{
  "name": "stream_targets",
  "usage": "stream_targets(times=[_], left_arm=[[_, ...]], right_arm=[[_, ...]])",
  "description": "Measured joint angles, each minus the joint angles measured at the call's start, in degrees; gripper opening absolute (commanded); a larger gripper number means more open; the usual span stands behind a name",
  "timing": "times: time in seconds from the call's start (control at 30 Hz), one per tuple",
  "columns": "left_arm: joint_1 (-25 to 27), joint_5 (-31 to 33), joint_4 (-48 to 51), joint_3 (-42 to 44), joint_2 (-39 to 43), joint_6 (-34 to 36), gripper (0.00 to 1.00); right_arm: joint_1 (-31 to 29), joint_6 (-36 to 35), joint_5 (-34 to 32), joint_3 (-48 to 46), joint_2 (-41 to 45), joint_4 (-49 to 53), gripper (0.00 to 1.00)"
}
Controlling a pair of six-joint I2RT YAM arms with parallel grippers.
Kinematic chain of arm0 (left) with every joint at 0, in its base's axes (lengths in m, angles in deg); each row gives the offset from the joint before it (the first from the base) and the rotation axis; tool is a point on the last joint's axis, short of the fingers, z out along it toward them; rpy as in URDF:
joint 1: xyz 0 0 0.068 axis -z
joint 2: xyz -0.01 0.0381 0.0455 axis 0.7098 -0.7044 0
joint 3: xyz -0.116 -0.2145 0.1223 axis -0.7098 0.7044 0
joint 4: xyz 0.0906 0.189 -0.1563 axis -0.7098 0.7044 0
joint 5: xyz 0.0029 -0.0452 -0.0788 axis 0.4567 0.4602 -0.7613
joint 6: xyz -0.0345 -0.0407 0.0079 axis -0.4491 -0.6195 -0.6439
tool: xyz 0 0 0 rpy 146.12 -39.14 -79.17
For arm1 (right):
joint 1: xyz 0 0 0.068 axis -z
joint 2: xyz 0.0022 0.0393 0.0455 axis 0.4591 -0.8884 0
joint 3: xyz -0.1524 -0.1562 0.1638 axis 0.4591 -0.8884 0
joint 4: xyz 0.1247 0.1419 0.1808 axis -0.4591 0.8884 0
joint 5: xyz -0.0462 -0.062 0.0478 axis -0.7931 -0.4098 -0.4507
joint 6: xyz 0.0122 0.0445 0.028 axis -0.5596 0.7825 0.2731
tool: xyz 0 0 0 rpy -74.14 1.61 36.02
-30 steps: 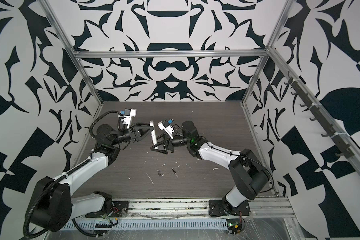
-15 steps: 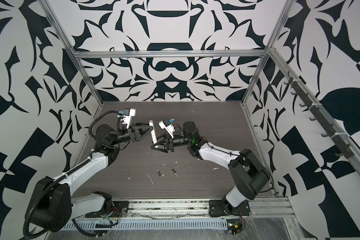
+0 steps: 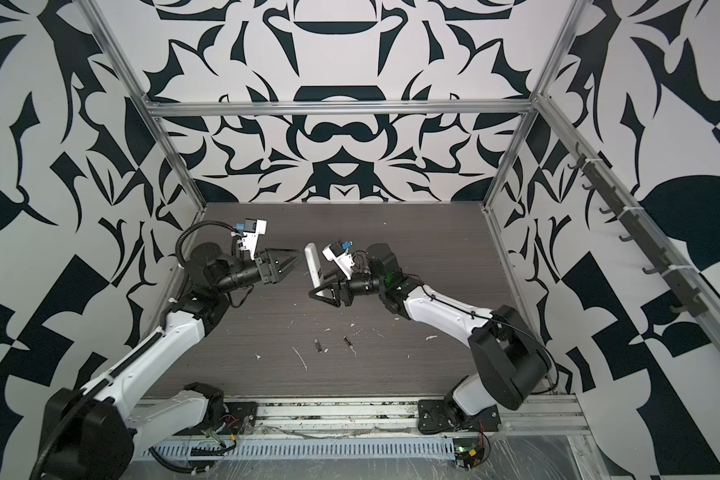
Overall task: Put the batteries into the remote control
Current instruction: 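Open the left gripper and draw it back while the right gripper holds the remote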
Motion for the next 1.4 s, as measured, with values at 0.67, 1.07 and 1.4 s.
stream_targets(times=[0.67,1.07,1.4], left_arm=[[0.0,7.8,32.7,-8.8,3.6,5.0,0.86],[2.0,5.6,31.8,-8.7,0.9,2.9,0.62],[4.8,5.9,29.2,-8.6,-2.6,2.2,0.51]], right_arm=[[-7.8,-22.1,-34.7,2.9,5.0,22.0,0.0],[-11.3,-26.5,-40.5,2.9,5.0,22.5,0.0],[-12.2,-27.8,-42.0,2.9,5.0,22.9,0.0]])
